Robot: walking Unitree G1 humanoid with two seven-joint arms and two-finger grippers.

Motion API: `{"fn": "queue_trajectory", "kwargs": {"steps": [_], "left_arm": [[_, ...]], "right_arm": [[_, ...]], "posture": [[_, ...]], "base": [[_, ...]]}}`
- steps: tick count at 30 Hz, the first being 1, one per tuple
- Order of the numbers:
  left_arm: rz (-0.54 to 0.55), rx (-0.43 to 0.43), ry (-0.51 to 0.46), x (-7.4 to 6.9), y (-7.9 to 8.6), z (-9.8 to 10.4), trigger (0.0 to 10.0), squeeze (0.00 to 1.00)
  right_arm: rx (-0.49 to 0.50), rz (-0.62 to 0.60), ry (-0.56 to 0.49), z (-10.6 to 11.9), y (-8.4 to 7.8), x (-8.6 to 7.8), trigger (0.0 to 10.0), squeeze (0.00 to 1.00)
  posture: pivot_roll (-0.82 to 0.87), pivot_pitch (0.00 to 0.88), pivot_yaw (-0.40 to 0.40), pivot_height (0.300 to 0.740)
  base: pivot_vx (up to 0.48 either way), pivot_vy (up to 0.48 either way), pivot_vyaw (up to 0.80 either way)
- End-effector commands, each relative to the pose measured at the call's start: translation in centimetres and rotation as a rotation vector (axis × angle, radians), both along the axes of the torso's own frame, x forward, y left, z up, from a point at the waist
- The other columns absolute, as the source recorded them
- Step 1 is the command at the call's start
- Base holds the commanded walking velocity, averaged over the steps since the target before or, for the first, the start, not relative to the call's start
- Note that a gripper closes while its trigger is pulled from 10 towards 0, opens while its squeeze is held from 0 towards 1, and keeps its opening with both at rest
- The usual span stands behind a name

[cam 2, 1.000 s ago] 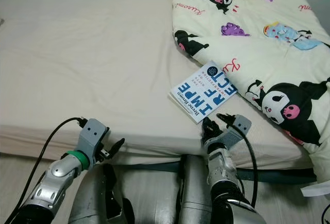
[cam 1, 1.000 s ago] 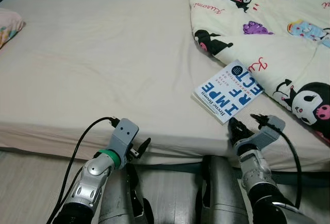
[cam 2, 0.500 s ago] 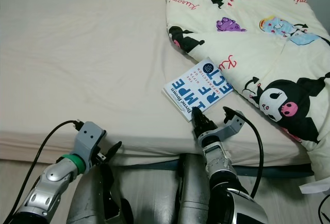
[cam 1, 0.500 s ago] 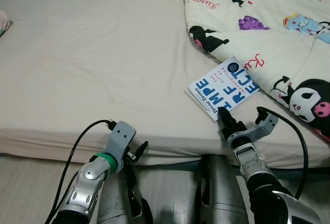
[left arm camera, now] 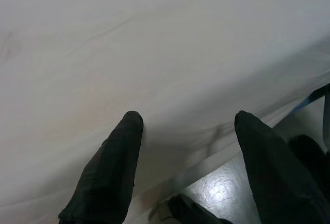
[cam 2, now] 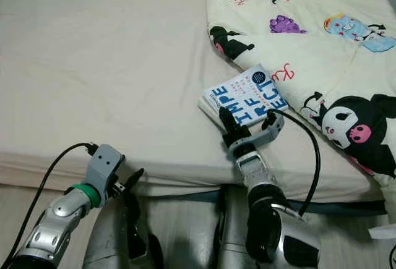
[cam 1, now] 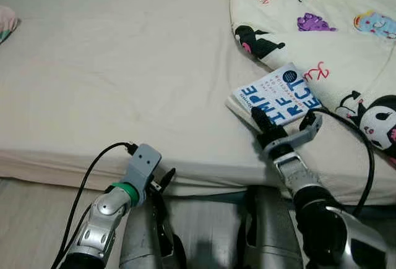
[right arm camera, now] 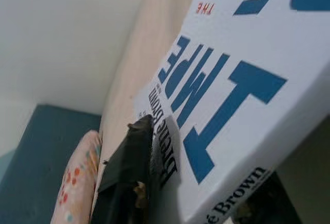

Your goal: Clean up the room

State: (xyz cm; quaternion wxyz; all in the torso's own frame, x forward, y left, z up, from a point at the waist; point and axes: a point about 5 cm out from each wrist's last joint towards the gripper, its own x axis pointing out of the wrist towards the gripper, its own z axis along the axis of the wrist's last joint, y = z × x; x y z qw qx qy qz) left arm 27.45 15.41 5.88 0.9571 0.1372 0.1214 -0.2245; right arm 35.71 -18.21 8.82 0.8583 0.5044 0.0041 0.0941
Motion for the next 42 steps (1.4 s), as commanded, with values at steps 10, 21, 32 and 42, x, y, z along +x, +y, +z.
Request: {"fn": "queue_trajectory", "kwargs": {"steps": [10, 21, 32, 42], "left_arm": [[0.024, 0.004, 0.04, 0.0, 0.2, -0.8, 10.0, 0.0], [0.062, -0.015, 0.022, 0.9, 0.1, -0.4, 10.0, 0.0], [0.207, -0.163, -0.162, 2.3, 1.3, 5.0, 10.0, 0.0], [0.279, -0.336, -0.221, 2.7, 0.8, 7.4, 10.0, 0.0]], "right_arm": [[0.049, -0.047, -0.032, 0.0, -1.0, -0.2, 0.0, 0.0], [0.018, 0.302, -0.195, 1.0, 2.4, -0.9, 0.0, 0.0], [-0.103, 0.383, -0.369, 3.8, 4.5, -5.0, 10.0, 0.0], [0.049, 0.356, -0.412, 5.6, 4.2, -6.6, 10.0, 0.0]], "posture": [[0.05, 0.128, 0.126, 0.52], [0.02, 0.116, 0.106, 0.52], [-0.01, 0.098, 0.081, 0.52], [-0.03, 0.064, 0.053, 0.52]], "base": [[0.0, 0.0, 0.0], [0.0, 0.0, 0.0], [0.0, 0.0, 0.0], [0.0, 0.0, 0.0]]}}
